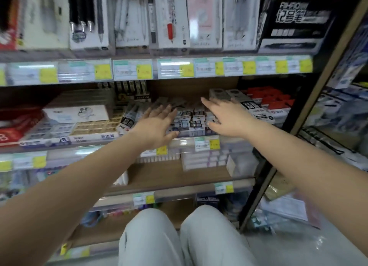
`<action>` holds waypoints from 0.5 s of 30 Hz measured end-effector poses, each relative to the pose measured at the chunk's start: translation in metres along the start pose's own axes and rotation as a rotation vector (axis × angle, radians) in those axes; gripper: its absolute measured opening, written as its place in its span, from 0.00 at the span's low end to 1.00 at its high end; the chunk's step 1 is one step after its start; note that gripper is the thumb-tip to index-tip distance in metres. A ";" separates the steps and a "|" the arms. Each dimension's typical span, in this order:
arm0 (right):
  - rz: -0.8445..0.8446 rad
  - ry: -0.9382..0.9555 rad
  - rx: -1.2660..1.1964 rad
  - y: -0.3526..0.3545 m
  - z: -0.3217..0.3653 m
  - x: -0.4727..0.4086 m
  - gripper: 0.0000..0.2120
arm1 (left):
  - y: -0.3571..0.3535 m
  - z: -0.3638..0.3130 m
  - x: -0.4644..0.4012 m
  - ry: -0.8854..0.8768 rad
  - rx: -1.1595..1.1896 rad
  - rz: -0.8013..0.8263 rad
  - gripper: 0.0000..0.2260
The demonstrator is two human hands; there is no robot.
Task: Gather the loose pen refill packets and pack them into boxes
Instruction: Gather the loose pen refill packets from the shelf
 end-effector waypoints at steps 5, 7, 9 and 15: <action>0.013 -0.071 0.031 0.008 -0.023 0.018 0.33 | 0.013 -0.025 -0.012 -0.056 0.014 -0.002 0.31; 0.033 -0.077 0.032 0.006 -0.031 0.022 0.33 | 0.015 -0.035 -0.019 -0.058 0.017 0.004 0.31; 0.045 -0.083 0.026 0.005 -0.039 0.024 0.32 | 0.014 -0.043 -0.027 -0.042 0.034 0.030 0.31; 0.046 -0.072 -0.011 0.008 -0.063 0.021 0.31 | 0.004 -0.058 -0.050 0.021 0.046 0.126 0.31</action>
Point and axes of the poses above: each hand's wrist, its own x-axis away from the middle knuckle, its own y-axis out of the back of the hand, z = x × y, the point moved 10 cm from there along -x, towards the middle knuckle, and after that the axes turned 13 degrees about y, right-handed, at the moved point
